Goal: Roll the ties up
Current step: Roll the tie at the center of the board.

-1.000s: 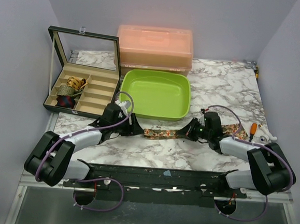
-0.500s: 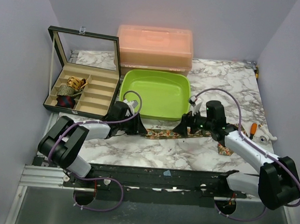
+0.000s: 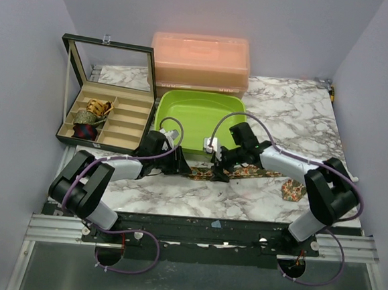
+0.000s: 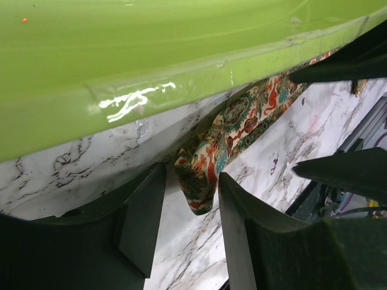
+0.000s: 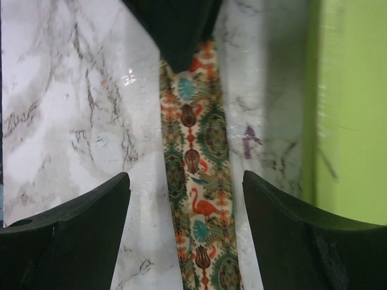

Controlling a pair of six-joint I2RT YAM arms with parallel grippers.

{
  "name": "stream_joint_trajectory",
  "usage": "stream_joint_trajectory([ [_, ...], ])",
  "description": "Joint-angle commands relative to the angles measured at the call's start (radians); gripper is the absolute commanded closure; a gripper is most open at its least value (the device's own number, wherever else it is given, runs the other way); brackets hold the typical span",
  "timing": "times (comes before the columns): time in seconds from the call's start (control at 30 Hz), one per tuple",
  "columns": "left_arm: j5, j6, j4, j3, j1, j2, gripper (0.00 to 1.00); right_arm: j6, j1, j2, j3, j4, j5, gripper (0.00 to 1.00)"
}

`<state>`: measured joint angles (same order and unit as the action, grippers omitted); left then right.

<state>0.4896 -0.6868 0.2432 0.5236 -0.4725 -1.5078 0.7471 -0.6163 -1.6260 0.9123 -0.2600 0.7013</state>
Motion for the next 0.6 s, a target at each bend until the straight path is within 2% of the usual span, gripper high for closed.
stream_joint_trajectory([
  [0.0, 0.026, 0.023, -0.024, 0.013, 0.010, -0.007, 0.52, 0.179, -0.052, -0.071, 0.054, -0.068, 0.011, 0.23],
  [0.13, 0.025, 0.023, -0.018, 0.003, 0.011, 0.001, 0.52, 0.164, -0.075, -0.113, 0.046, -0.010, -0.056, 0.24],
  [0.33, 0.030, 0.023, -0.013, -0.002, 0.013, 0.000, 0.51, 0.150, -0.089, -0.166, 0.064, -0.014, -0.115, 0.25],
  [0.57, 0.037, 0.021, -0.015, 0.000, 0.012, -0.003, 0.51, 0.075, -0.089, -0.119, 0.066, 0.025, -0.133, 0.22],
])
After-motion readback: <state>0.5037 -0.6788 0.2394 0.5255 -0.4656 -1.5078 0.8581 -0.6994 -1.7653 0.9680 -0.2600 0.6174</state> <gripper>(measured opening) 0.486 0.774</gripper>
